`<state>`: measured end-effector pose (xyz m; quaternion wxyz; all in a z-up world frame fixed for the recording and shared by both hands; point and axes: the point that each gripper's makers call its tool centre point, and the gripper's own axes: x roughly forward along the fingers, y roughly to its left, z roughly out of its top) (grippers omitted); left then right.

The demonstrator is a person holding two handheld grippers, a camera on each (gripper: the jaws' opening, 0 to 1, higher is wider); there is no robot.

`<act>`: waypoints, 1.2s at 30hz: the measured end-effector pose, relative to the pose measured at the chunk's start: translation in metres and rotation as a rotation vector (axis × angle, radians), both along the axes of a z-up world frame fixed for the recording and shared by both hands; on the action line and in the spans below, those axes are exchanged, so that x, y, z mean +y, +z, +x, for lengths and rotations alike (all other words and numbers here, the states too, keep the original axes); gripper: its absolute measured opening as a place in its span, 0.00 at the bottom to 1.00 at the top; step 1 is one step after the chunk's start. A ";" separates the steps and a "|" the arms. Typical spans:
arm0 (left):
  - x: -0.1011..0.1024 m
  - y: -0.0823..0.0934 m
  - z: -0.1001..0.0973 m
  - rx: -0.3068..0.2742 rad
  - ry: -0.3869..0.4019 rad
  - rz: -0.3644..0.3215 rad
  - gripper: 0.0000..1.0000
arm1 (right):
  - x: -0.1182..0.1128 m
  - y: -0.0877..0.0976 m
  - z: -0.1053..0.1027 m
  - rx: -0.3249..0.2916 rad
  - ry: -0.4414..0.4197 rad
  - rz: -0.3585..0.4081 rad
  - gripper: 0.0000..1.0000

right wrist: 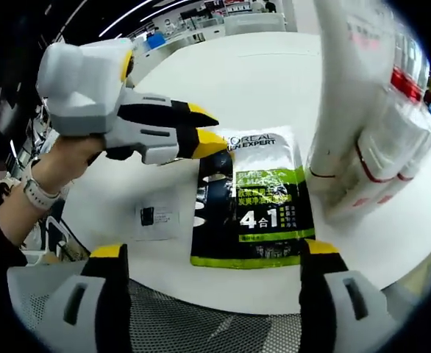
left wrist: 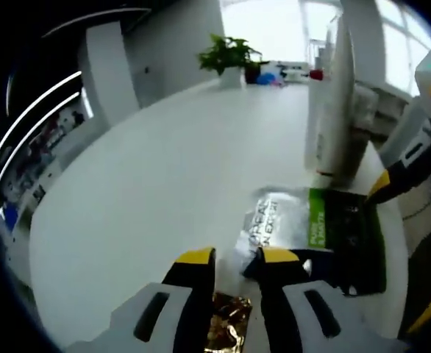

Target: Arrange the skincare products in the storage area until every visible bottle or jar stands upright without overlapping.

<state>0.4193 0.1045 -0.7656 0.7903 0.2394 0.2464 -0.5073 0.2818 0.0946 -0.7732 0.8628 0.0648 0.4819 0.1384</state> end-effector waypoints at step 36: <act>-0.007 -0.011 -0.034 0.128 -0.087 0.019 0.21 | 0.000 -0.002 0.000 0.006 0.011 -0.023 0.97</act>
